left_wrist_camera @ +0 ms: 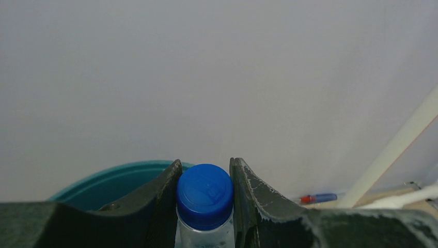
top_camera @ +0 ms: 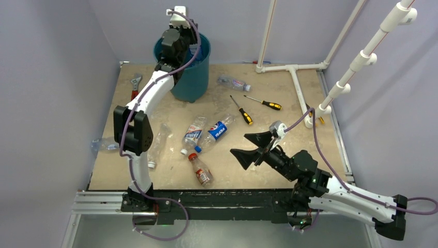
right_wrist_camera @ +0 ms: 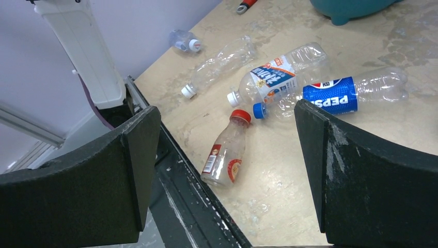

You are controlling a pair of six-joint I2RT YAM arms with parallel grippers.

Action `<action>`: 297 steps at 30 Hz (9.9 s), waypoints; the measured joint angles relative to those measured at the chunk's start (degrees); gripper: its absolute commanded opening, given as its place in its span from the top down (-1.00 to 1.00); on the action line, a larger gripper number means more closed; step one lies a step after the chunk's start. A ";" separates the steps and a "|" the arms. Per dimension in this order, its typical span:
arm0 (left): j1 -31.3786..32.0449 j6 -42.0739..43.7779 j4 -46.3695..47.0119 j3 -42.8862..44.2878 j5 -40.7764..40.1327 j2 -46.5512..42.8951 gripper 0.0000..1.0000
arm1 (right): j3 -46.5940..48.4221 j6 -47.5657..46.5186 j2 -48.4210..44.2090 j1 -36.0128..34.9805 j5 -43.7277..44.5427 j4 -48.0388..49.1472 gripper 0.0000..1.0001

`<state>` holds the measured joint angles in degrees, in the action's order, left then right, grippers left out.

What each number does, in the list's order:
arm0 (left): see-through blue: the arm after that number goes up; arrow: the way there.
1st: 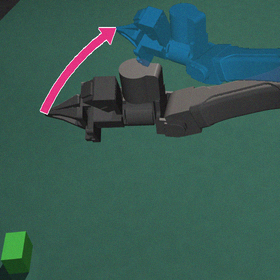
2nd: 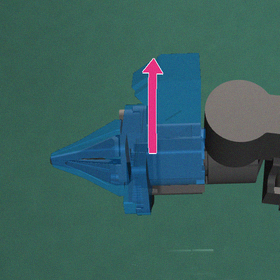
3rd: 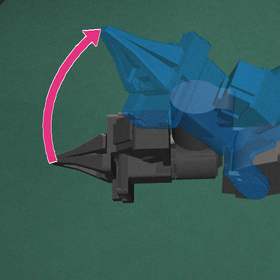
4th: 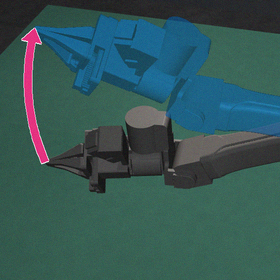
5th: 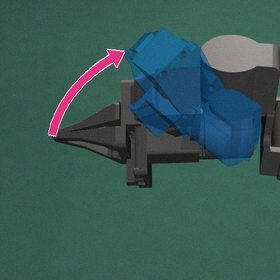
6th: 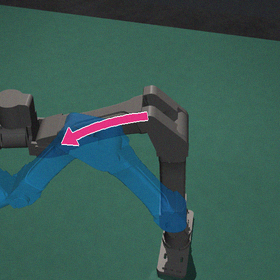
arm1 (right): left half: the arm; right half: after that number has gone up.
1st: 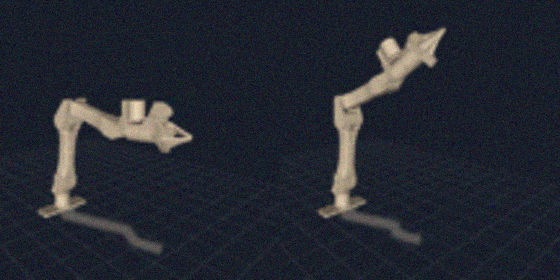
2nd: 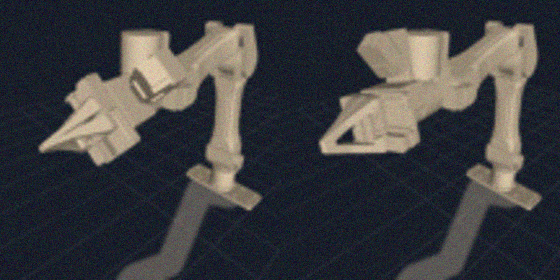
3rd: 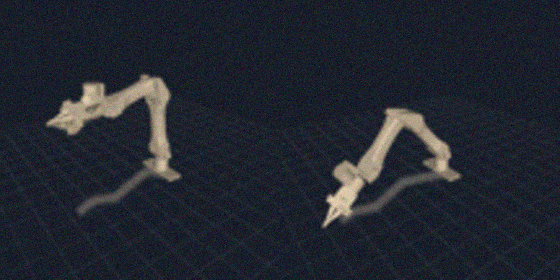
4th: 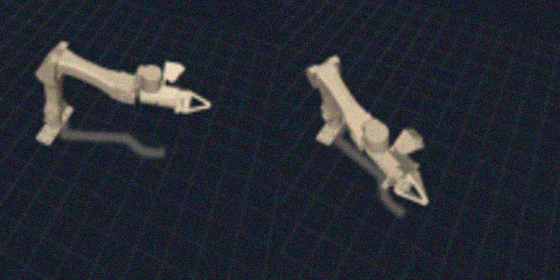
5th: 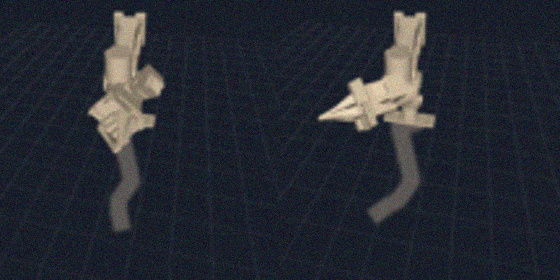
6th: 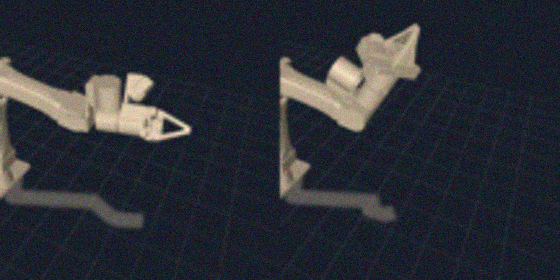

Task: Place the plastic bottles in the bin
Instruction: Place the plastic bottle in the trash bin, then pick up the plastic bottle at the center of the board.

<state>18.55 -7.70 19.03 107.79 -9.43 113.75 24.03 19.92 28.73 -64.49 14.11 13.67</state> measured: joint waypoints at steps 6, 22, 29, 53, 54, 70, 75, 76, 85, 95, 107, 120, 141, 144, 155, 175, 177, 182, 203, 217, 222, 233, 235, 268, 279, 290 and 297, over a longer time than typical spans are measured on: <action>0.13 -1.53 0.48 -2.27 2.47 2.23 1.00 | -0.02 0.07 -0.31 0.00 0.50 -0.48 -0.98; -0.04 -6.32 -3.02 -8.39 3.21 0.79 -0.98 | -0.02 0.20 -0.13 0.00 1.90 -1.70 -0.98; -0.04 -11.17 -7.37 -11.76 -0.02 -17.22 -0.98 | 0.00 1.81 3.04 0.00 3.21 -1.64 -0.98; -0.04 -33.44 -38.91 -64.72 1.97 -70.38 -0.99 | 5.11 23.17 31.76 20.06 4.31 4.79 -0.84; -0.04 -33.79 -39.15 -65.66 2.51 -70.66 -0.98 | 4.31 23.89 32.48 20.31 3.48 5.33 -0.85; -0.04 -38.82 -38.03 -74.90 9.27 -71.41 -0.96 | 8.13 37.24 48.74 28.15 9.92 12.72 -0.83; -0.04 -39.23 -37.90 -74.90 10.12 -72.52 -0.96 | 16.79 46.03 60.63 32.68 12.50 16.04 -0.72; -0.04 -39.26 -37.92 -74.90 10.25 -72.81 -0.96 | 18.40 47.12 62.58 33.27 12.52 16.85 -0.70; -0.04 -39.26 -37.99 -74.93 11.61 -75.08 -0.96 | 31.39 53.70 79.17 38.07 12.44 20.02 -0.64; -0.04 -39.04 -38.01 -74.90 11.56 -75.78 -0.96 | 39.04 53.59 84.54 42.10 13.38 17.77 -0.64; -0.04 -38.18 -38.07 -74.93 10.60 -75.73 -0.96 | 44.15 50.93 91.27 43.04 13.31 15.04 -0.71; -0.04 -38.14 -38.10 -74.90 9.55 -74.86 -0.96 | 47.54 48.70 95.60 44.22 12.72 16.52 -0.48; -0.04 -37.07 -40.79 -74.90 6.60 -75.76 -0.95 | 48.33 47.28 100.83 44.59 7.87 27.06 0.53; -0.04 -37.09 -40.76 -74.90 6.62 -75.49 -0.95 | 45.59 46.60 99.51 44.59 7.28 28.94 0.56; -0.04 -37.16 -41.05 -74.90 6.64 -77.15 -0.94 | 38.23 43.91 87.38 44.59 5.90 31.19 0.62; -0.04 -35.95 -40.98 -66.27 4.94 -74.27 -0.92 | 15.19 27.36 56.24 37.44 4.83 33.03 0.65; -0.04 -35.47 -40.98 -65.18 4.70 -73.68 -0.91 | 13.62 23.96 51.98 34.73 3.91 30.88 0.64; -0.04 -33.11 -40.79 -62.07 3.85 -72.72 -0.92 | 11.30 14.84 39.41 29.99 -0.24 22.36 0.63; 12.13 -24.02 -18.27 -53.53 45.31 -50.99 -0.99 | 18.16 -4.24 16.57 29.66 -30.25 -16.26 0.59; 16.20 -12.07 -27.63 -51.17 48.98 -48.43 -0.88 | 23.76 -7.19 18.99 29.66 -40.85 -17.29 0.58; 18.36 -12.15 -26.16 -51.19 50.82 -47.74 -0.74 | 23.91 -7.30 19.71 29.66 -42.73 -17.07 0.58; 20.61 -13.33 -21.20 -52.35 54.14 -46.36 0.03 | 25.20 -6.49 22.56 29.66 -46.75 -13.73 0.56; 20.65 -14.34 -19.91 -52.63 55.21 -46.23 0.28 | 25.22 -6.47 22.93 29.66 -47.21 -12.90 0.49; 20.96 -47.17 38.66 -63.73 42.77 -51.52 1.00 | 4.00 19.93 14.93 29.44 -50.21 34.07 -0.87; 20.96 -50.10 43.74 -64.85 41.38 -50.82 0.98 | 7.91 25.53 25.83 21.68 -52.65 44.61 -0.49; 20.96 -49.94 43.17 -65.61 41.09 -52.06 -0.02 | 9.40 23.15 29.42 17.59 -46.29 43.43 0.29; 20.98 -44.09 30.58 -63.67 40.65 -56.37 -0.80 | 10.80 15.56 27.34 17.25 -44.35 35.67 0.45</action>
<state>39.53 -51.79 49.60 44.12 31.22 57.39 34.83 35.48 56.07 -47.24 -30.24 49.34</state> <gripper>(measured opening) 0.845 0.411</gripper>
